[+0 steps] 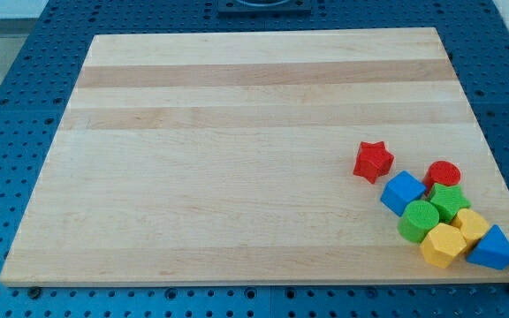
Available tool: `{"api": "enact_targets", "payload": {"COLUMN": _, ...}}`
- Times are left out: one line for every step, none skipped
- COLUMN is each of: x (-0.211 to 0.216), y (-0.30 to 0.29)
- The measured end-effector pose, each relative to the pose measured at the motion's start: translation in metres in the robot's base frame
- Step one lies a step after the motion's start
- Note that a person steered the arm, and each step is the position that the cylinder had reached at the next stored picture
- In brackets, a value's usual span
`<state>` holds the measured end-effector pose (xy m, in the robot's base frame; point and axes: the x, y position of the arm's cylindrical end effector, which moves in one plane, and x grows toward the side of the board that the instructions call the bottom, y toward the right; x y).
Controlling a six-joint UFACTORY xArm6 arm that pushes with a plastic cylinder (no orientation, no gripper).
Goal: Push the yellow hexagon away from the blue triangle
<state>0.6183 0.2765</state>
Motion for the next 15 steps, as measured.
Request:
{"api": "enact_targets", "payload": {"x": -0.001, "y": -0.019}}
{"api": "enact_targets", "payload": {"x": -0.005, "y": -0.044}}
{"api": "enact_targets", "payload": {"x": -0.005, "y": -0.063}}
{"api": "enact_targets", "payload": {"x": -0.005, "y": -0.063}}
{"api": "enact_targets", "payload": {"x": 0.0, "y": -0.07}}
{"api": "enact_targets", "payload": {"x": 0.0, "y": -0.082}}
{"api": "enact_targets", "payload": {"x": 0.0, "y": -0.095}}
{"api": "enact_targets", "payload": {"x": -0.007, "y": -0.106}}
{"api": "enact_targets", "payload": {"x": -0.007, "y": -0.108}}
{"api": "enact_targets", "payload": {"x": 0.001, "y": -0.109}}
{"api": "enact_targets", "payload": {"x": 0.001, "y": -0.111}}
{"api": "enact_targets", "payload": {"x": 0.0, "y": -0.113}}
{"api": "enact_targets", "payload": {"x": -0.001, "y": -0.145}}
{"api": "enact_targets", "payload": {"x": -0.007, "y": -0.162}}
{"api": "enact_targets", "payload": {"x": -0.035, "y": -0.163}}
